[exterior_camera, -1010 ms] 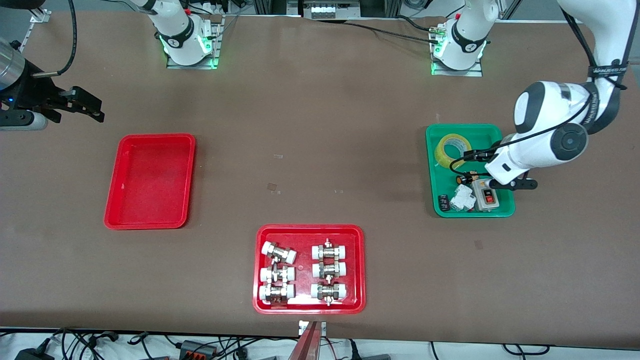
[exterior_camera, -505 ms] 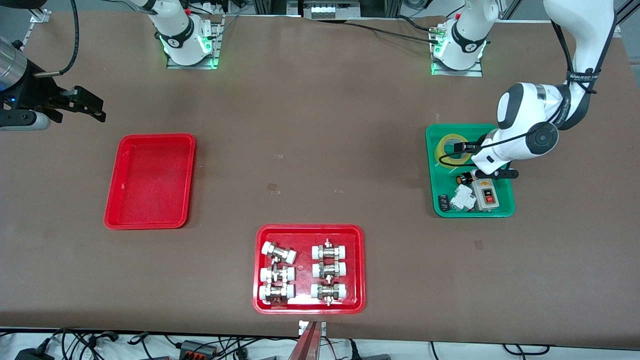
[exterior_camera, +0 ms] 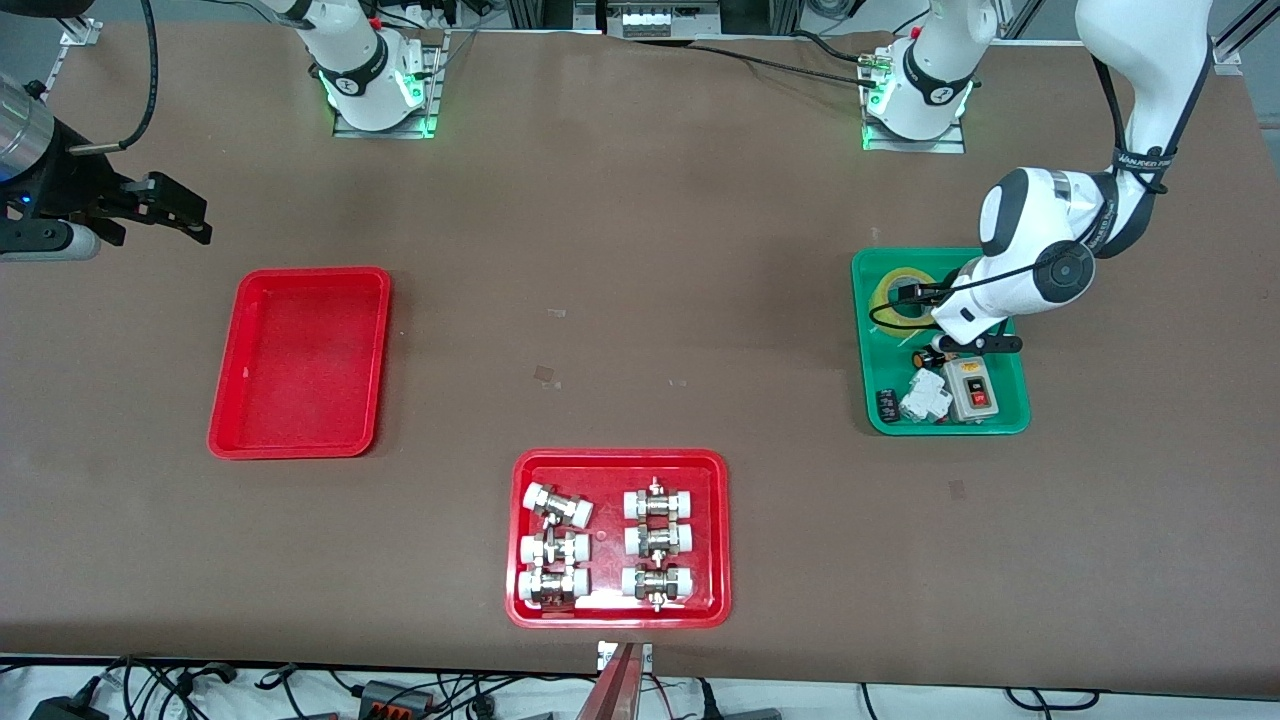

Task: Left arm passes tape to right arm into tray
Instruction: 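Lower the left gripper and close it on the tape roll's rim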

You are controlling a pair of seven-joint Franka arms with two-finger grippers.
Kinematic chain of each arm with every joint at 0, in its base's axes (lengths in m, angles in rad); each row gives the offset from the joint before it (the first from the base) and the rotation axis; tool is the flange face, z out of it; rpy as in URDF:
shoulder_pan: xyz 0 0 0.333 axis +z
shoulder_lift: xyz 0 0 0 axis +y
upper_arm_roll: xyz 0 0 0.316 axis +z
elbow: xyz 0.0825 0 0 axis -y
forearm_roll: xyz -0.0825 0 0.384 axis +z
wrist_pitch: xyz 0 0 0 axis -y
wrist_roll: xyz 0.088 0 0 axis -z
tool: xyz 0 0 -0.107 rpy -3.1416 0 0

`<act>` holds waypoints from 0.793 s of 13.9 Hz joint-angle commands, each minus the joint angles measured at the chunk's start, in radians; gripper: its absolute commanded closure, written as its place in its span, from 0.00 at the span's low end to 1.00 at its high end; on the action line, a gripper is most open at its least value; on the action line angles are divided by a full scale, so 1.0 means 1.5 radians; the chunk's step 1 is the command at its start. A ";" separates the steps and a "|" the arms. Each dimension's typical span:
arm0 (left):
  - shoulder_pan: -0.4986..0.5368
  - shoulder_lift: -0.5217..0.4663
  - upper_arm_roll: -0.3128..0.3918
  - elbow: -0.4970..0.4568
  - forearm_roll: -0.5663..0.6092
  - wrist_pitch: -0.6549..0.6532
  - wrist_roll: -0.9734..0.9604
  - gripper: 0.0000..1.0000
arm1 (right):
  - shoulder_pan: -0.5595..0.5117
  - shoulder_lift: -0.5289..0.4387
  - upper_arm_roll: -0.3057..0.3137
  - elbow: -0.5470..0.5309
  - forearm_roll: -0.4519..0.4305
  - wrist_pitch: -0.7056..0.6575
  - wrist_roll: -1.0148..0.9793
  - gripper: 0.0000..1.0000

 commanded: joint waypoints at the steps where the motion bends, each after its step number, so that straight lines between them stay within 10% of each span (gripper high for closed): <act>1: 0.006 -0.010 -0.004 -0.012 0.005 0.010 0.014 0.02 | 0.000 -0.005 0.003 0.000 0.001 -0.008 0.000 0.00; 11: 0.007 -0.016 -0.004 -0.013 0.005 0.007 0.022 0.82 | 0.000 -0.005 0.004 0.001 0.001 -0.008 0.000 0.00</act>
